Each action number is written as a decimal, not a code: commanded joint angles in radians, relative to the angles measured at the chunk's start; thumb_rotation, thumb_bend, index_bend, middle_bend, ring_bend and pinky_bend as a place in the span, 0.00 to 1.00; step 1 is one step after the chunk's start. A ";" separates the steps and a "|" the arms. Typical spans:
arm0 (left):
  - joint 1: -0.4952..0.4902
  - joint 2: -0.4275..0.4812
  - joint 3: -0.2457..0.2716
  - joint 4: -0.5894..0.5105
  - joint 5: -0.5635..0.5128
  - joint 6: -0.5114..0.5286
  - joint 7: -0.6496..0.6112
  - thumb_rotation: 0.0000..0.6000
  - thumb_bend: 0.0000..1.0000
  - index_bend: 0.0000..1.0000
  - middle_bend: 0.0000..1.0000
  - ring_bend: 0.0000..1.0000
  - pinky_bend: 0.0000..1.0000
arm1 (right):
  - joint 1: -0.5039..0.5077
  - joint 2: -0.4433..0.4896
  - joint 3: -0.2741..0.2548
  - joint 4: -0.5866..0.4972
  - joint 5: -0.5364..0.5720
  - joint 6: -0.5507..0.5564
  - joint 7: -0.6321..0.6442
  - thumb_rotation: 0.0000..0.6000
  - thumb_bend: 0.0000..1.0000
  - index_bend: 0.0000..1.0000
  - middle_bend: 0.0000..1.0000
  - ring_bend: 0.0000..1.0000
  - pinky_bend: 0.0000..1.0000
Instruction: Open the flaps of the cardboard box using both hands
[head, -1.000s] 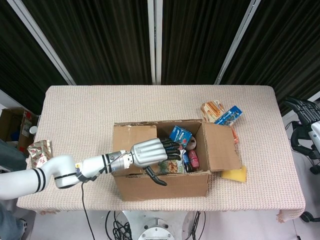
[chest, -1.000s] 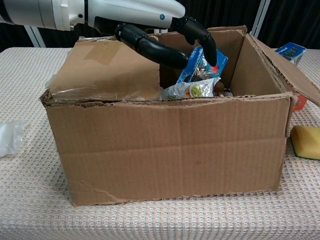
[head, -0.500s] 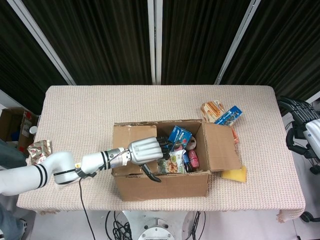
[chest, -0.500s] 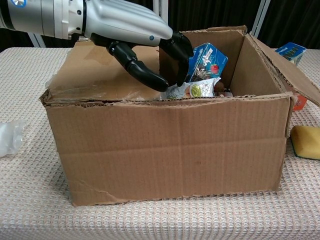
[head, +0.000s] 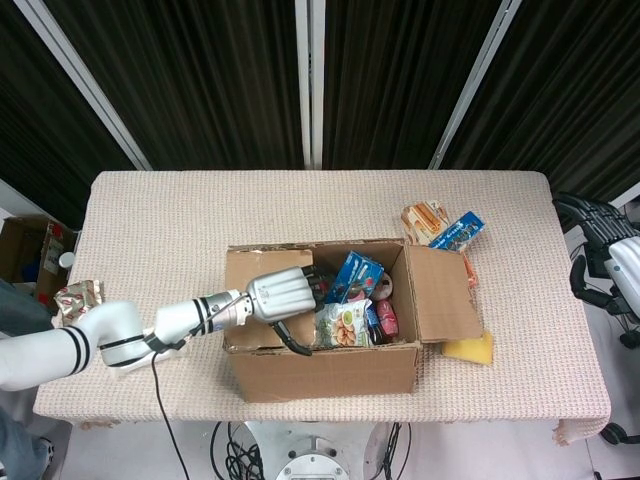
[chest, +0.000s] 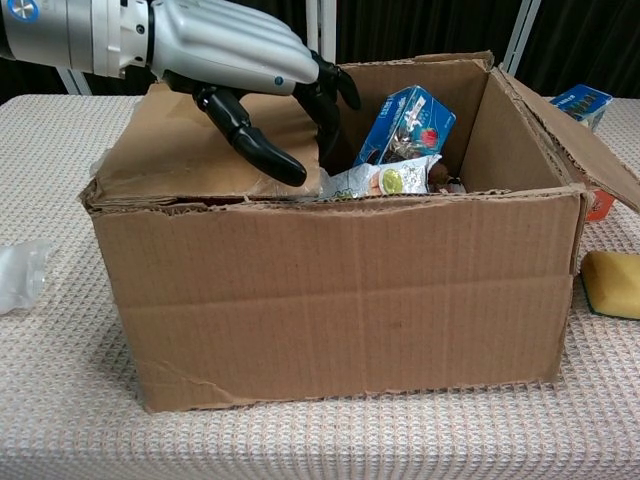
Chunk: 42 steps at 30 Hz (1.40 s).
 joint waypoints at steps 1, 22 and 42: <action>0.004 0.019 0.003 -0.012 -0.008 0.011 0.011 0.03 0.00 0.49 0.40 0.09 0.16 | 0.003 -0.003 0.000 0.004 -0.001 -0.003 0.007 1.00 0.76 0.00 0.01 0.00 0.00; 0.063 0.276 -0.021 -0.208 -0.125 0.044 0.041 0.03 0.00 0.50 0.42 0.09 0.16 | 0.020 -0.006 0.000 -0.019 -0.031 -0.005 -0.001 1.00 0.76 0.00 0.01 0.00 0.00; 0.201 0.488 -0.042 -0.312 -0.163 0.133 0.029 0.03 0.00 0.50 0.43 0.10 0.16 | 0.055 0.007 0.016 -0.085 -0.024 -0.043 -0.056 1.00 0.76 0.00 0.01 0.00 0.00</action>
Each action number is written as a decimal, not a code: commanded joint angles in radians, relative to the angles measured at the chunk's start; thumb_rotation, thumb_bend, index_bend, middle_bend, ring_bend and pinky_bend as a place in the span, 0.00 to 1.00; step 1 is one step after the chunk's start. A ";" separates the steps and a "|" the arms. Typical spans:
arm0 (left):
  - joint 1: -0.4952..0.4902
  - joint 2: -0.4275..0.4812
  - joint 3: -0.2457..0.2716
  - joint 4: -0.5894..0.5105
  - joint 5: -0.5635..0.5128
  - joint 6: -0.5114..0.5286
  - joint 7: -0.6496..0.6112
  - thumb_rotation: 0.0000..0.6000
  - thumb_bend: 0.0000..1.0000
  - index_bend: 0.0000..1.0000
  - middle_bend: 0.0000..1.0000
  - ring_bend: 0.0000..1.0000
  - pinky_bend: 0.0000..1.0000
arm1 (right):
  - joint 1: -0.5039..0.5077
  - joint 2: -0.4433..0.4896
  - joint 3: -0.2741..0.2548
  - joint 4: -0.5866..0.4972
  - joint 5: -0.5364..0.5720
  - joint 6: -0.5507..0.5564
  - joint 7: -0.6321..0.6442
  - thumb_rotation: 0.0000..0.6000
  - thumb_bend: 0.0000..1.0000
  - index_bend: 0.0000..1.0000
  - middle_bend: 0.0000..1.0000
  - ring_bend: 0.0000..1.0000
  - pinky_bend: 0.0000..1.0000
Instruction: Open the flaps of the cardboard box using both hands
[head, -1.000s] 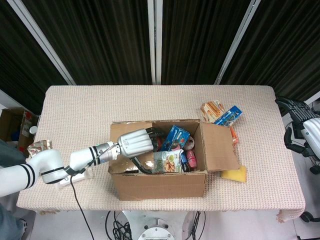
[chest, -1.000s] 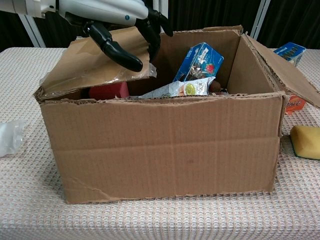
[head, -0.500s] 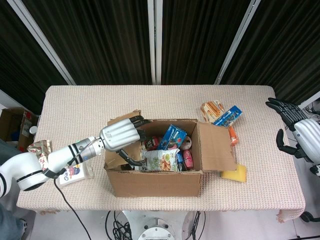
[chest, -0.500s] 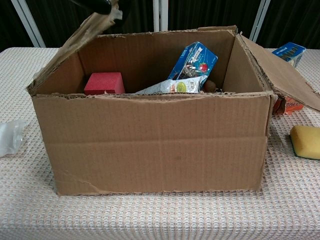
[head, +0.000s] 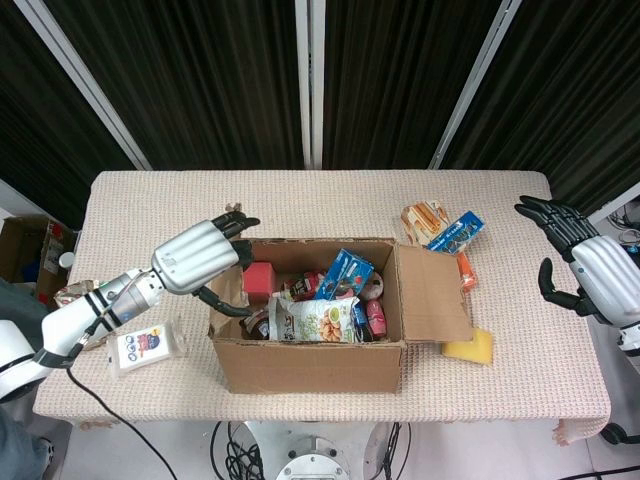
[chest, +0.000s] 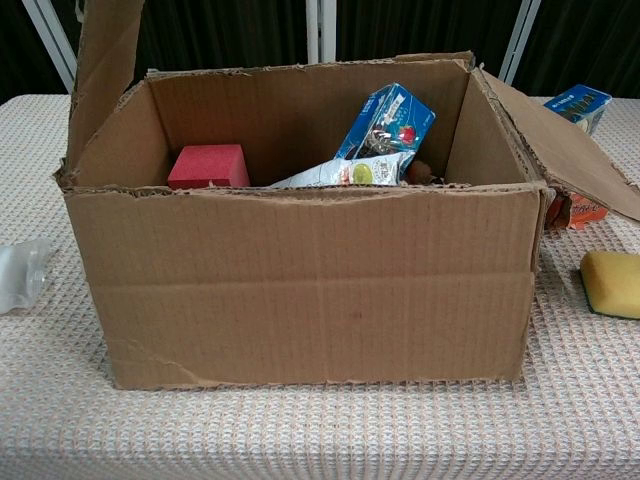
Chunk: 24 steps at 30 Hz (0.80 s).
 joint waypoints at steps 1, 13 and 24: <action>0.025 0.030 -0.007 -0.015 0.002 0.025 -0.010 0.03 0.00 0.50 0.43 0.10 0.16 | 0.006 -0.002 0.002 -0.006 0.002 -0.009 -0.006 1.00 0.76 0.00 0.01 0.00 0.00; 0.120 0.072 -0.005 -0.021 0.007 0.084 -0.044 0.03 0.00 0.50 0.43 0.10 0.16 | 0.026 -0.006 0.006 -0.021 0.009 -0.040 -0.019 1.00 0.76 0.00 0.01 0.00 0.00; 0.200 0.118 -0.002 -0.021 -0.006 0.110 -0.039 0.03 0.00 0.50 0.43 0.10 0.16 | 0.035 -0.012 0.006 -0.028 0.010 -0.056 -0.023 1.00 0.76 0.00 0.01 0.00 0.00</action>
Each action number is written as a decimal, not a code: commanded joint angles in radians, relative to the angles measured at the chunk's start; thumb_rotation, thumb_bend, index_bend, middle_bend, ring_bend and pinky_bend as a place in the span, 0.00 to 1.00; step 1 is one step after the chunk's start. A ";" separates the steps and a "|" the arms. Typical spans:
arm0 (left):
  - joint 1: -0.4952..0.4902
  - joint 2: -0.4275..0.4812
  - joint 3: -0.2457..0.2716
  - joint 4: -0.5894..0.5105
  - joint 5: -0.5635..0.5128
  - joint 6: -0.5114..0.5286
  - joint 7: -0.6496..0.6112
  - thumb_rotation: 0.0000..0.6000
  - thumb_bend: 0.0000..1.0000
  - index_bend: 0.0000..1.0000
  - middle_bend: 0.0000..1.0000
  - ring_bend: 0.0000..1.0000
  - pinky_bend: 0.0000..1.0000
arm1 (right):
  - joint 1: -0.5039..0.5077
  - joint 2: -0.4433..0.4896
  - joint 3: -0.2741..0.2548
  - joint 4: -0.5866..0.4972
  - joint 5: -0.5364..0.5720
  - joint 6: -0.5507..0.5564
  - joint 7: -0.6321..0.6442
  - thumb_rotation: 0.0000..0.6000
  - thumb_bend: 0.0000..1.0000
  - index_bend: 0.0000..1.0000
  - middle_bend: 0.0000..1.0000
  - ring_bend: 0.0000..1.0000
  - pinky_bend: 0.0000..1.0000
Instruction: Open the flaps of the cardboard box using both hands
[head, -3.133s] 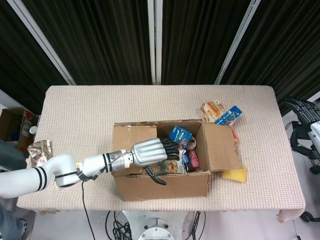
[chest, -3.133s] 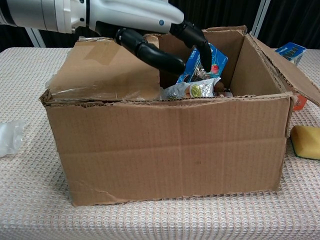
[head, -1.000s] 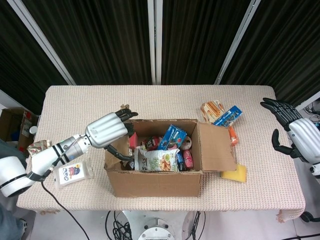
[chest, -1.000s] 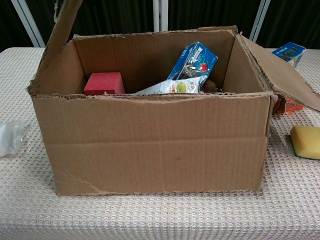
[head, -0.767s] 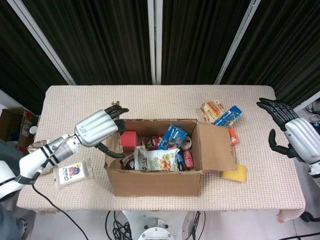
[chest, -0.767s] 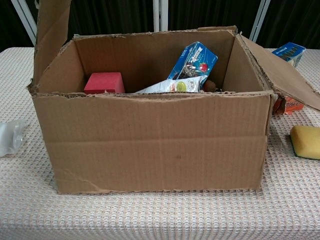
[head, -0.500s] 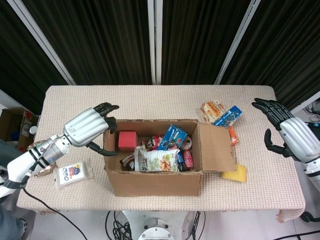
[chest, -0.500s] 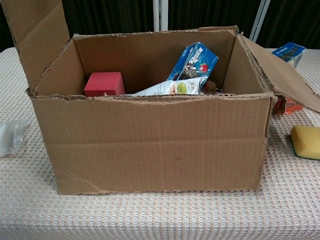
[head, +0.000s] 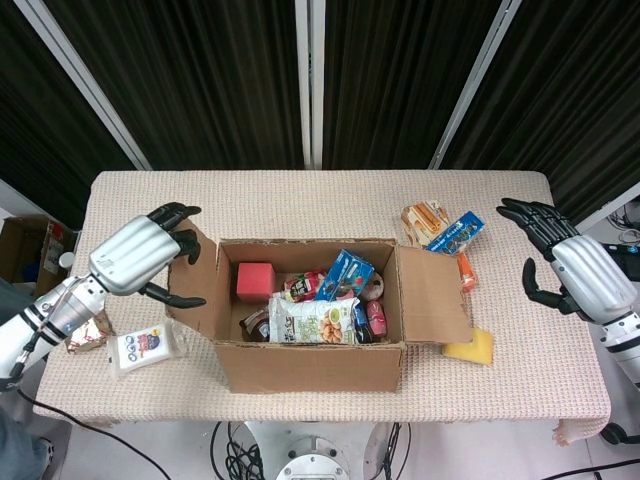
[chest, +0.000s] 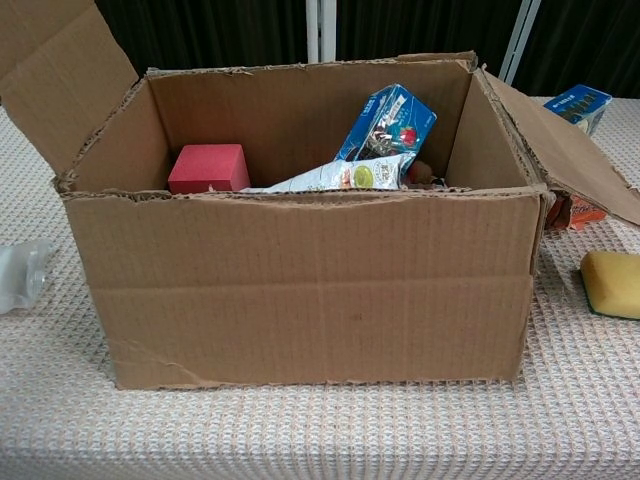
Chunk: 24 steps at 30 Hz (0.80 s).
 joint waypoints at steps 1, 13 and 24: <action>0.019 0.015 0.008 -0.004 -0.012 -0.016 0.006 0.03 0.00 0.50 0.43 0.11 0.16 | 0.002 -0.002 -0.001 -0.001 -0.002 -0.003 -0.001 1.00 0.76 0.00 0.01 0.00 0.00; 0.124 0.018 0.010 0.041 -0.093 0.020 0.002 0.02 0.00 0.49 0.43 0.14 0.17 | -0.016 0.006 -0.014 0.000 -0.023 0.020 0.002 1.00 0.76 0.00 0.01 0.00 0.00; 0.479 -0.179 0.079 0.056 -0.324 0.381 0.255 0.51 0.00 0.14 0.16 0.10 0.17 | -0.227 -0.283 -0.104 0.104 0.068 0.244 -0.657 1.00 0.63 0.00 0.00 0.00 0.00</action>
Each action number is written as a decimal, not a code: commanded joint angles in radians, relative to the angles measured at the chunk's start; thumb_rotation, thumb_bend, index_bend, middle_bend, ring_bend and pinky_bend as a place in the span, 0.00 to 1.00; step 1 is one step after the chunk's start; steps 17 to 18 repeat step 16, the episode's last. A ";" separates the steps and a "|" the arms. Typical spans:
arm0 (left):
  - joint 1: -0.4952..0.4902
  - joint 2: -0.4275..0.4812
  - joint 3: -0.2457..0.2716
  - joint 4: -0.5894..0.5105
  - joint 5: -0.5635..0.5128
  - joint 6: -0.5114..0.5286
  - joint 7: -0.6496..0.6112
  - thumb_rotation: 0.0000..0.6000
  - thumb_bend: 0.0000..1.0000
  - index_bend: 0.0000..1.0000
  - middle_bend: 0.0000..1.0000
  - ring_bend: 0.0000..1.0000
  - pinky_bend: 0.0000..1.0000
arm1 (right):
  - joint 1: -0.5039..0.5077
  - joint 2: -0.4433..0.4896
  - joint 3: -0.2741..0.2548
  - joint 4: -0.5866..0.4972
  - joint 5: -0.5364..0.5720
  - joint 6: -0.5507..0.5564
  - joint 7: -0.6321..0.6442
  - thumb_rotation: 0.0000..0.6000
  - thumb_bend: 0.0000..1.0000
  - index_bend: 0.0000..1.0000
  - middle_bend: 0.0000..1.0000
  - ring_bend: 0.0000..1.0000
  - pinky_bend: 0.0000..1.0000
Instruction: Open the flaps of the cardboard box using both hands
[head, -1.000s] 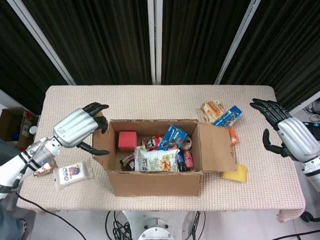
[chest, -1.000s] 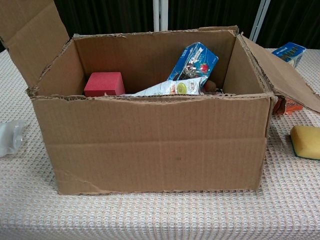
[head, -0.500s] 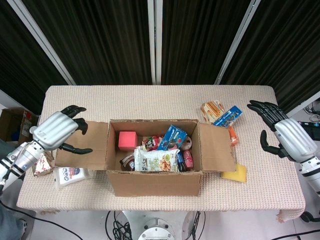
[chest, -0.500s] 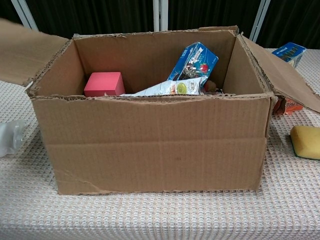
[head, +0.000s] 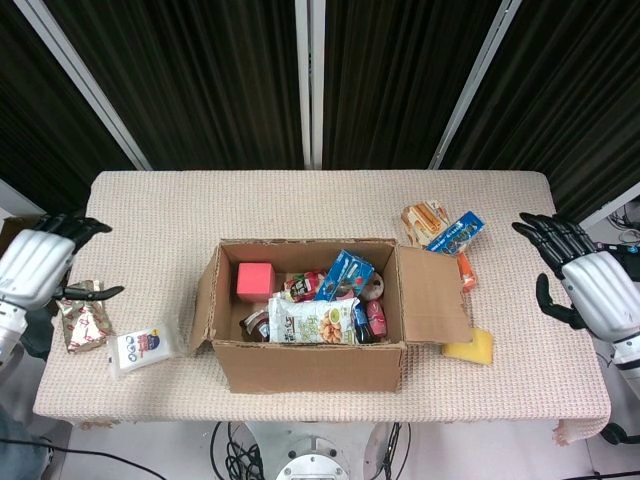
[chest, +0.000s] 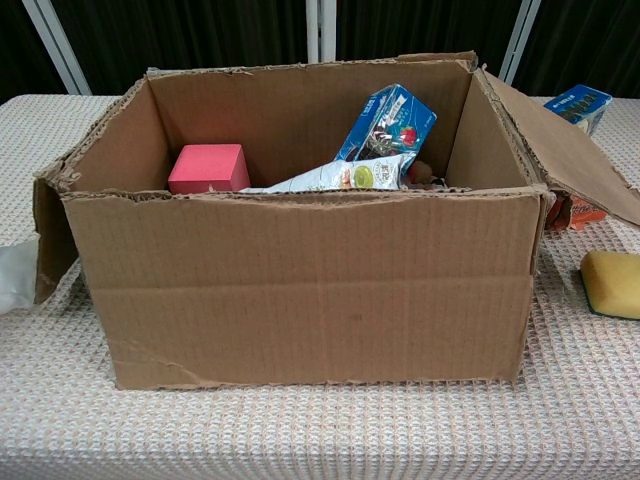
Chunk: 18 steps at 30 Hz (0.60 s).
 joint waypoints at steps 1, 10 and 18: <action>0.185 -0.145 0.065 0.028 -0.066 0.168 0.116 0.52 0.00 0.13 0.15 0.10 0.17 | -0.162 -0.273 -0.068 0.120 0.082 0.179 -0.415 1.00 0.59 0.00 0.00 0.00 0.00; 0.338 -0.277 0.099 0.126 -0.020 0.315 0.141 0.52 0.00 0.10 0.11 0.09 0.17 | -0.298 -0.569 -0.114 0.382 0.117 0.325 -0.516 1.00 0.46 0.00 0.00 0.00 0.00; 0.361 -0.300 0.083 0.151 -0.016 0.319 0.147 0.48 0.00 0.10 0.10 0.09 0.17 | -0.303 -0.594 -0.105 0.422 0.105 0.330 -0.466 1.00 0.46 0.00 0.00 0.00 0.00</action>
